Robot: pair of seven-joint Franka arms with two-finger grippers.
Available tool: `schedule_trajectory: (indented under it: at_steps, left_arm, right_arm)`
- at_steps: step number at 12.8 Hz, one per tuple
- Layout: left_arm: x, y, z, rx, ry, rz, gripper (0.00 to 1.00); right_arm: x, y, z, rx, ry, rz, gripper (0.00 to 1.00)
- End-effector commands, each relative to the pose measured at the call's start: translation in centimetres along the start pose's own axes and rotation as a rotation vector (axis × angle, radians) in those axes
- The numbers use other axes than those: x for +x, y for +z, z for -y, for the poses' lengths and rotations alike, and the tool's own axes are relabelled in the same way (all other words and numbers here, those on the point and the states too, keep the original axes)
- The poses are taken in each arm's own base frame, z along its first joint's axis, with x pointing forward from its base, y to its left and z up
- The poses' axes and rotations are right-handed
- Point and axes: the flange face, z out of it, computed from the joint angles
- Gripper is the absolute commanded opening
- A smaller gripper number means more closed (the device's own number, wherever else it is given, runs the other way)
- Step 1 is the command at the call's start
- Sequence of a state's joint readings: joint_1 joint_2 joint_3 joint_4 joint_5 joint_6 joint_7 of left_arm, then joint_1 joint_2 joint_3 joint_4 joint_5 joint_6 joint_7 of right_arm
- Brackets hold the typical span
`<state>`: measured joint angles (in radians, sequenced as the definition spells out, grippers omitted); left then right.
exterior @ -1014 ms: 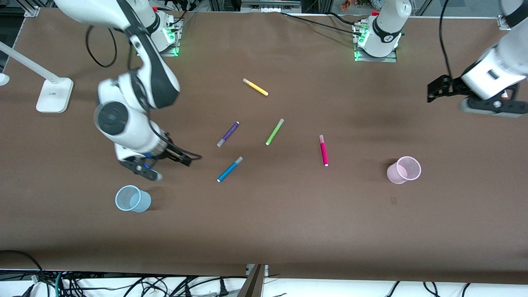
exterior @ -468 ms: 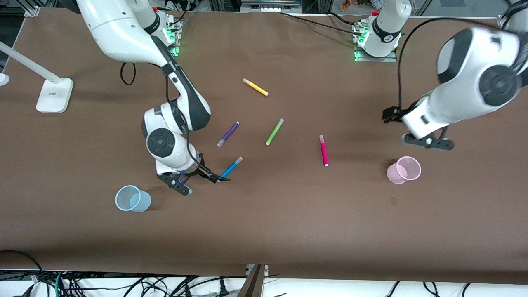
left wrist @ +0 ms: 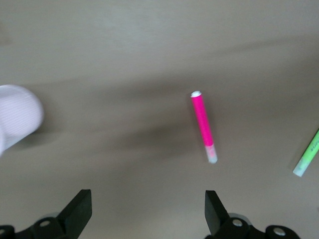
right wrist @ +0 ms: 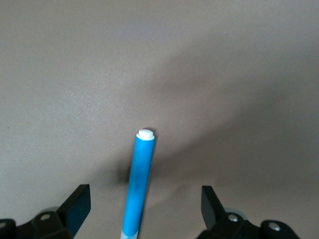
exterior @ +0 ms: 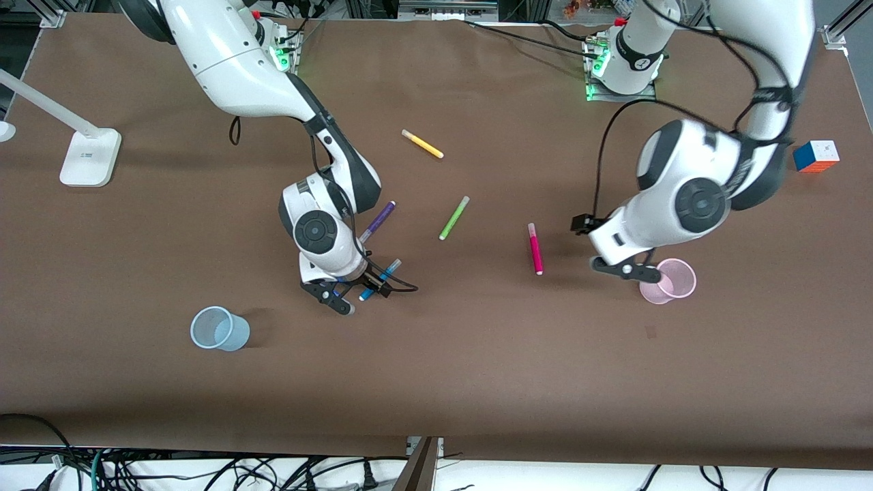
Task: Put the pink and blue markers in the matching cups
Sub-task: 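Grasp the blue marker with the right gripper while the left gripper grasps the pink marker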
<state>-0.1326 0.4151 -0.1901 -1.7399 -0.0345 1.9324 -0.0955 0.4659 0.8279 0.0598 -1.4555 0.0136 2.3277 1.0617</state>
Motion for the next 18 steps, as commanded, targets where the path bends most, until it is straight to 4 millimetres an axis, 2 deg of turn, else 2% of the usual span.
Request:
schedule_trajectory:
  at_steps: [1, 2, 4, 5, 6, 7, 8, 9, 10, 12, 13, 14, 15, 16, 18]
  left_arm:
    - [0.3, 4.0, -1.7, -0.015, -0.024, -0.011, 1.0]
    - [-0.1, 5.6, -2.7, -0.013, -0.041, -0.03, 1.0]
    - [-1.6, 8.5, -7.5, 0.011, -0.098, -0.046, 1.0]
    - [-2.2, 9.6, -8.2, 0.026, -0.116, -0.043, 1.0]
    - [-2.8, 11.2, -8.5, 0.03, -0.12, -0.067, 1.0]
    - [-3.4, 12.7, -8.5, 0.024, -0.127, -0.088, 1.0]
    - [-3.8, 14.6, -8.3, 0.019, -0.126, -0.098, 1.0]
    - [-4.1, 15.5, -8.5, 0.015, -0.122, -0.11, 1.0]
    - [-4.4, 16.2, -9.4, 0.018, -0.106, -0.108, 1.0]
    - [-4.4, 16.7, -9.8, 0.02, -0.095, -0.107, 1.0]
    - [-4.3, 17.3, -9.8, 0.034, -0.078, -0.11, 1.0]
    - [-4.3, 18.0, -9.7, 0.048, -0.062, -0.107, 1.0]
    - [-4.3, 18.0, -9.7, 0.051, -0.059, -0.108, 0.96]
    - [-4.3, 17.9, -9.7, 0.052, -0.056, -0.11, 0.83]
    - [-4.2, 17.7, -9.6, 0.053, -0.058, -0.112, 0.45]
  right_arm:
    - [-0.7, 1.2, 1.1, 0.014, 0.011, -0.026, 0.98]
    - [-1.1, 1.9, 1.2, 0.019, 0.007, -0.028, 0.97]
    - [-1.8, 3.0, 1.4, 0.017, -0.002, -0.027, 0.91]
    - [-1.8, 3.2, 1.3, 0.017, -0.004, -0.027, 0.83]
    - [-1.8, 3.2, 1.3, 0.015, -0.01, -0.03, 0.64]
    - [-1.8, 3.0, 1.4, 0.014, -0.026, -0.04, 0.4]
    - [-1.7, 3.1, 1.3, 0.006, -0.053, -0.05, 0.28]
    - [-1.3, 3.0, 1.2, 0.006, -0.073, -0.057, 0.03]
    - [-1.0, 2.7, 1.1, 0.011, -0.067, -0.057, 0.0]
    - [-0.6, 2.4, 0.9, 0.008, -0.066, -0.057, 0.0]
    - [0.4, 1.8, 0.5, 0.01, -0.048, -0.056, 0.0]
    - [1.8, 0.4, 0.0, 0.019, -0.033, -0.052, 0.0]
    - [3.0, -0.4, -1.0, -0.009, -0.034, -0.035, 0.0]
    - [4.4, -3.2, -1.2, -0.02, -0.047, -0.015, 0.0]
    - [7.6, -8.0, -2.4, -0.048, -0.076, 0.086, 0.0]
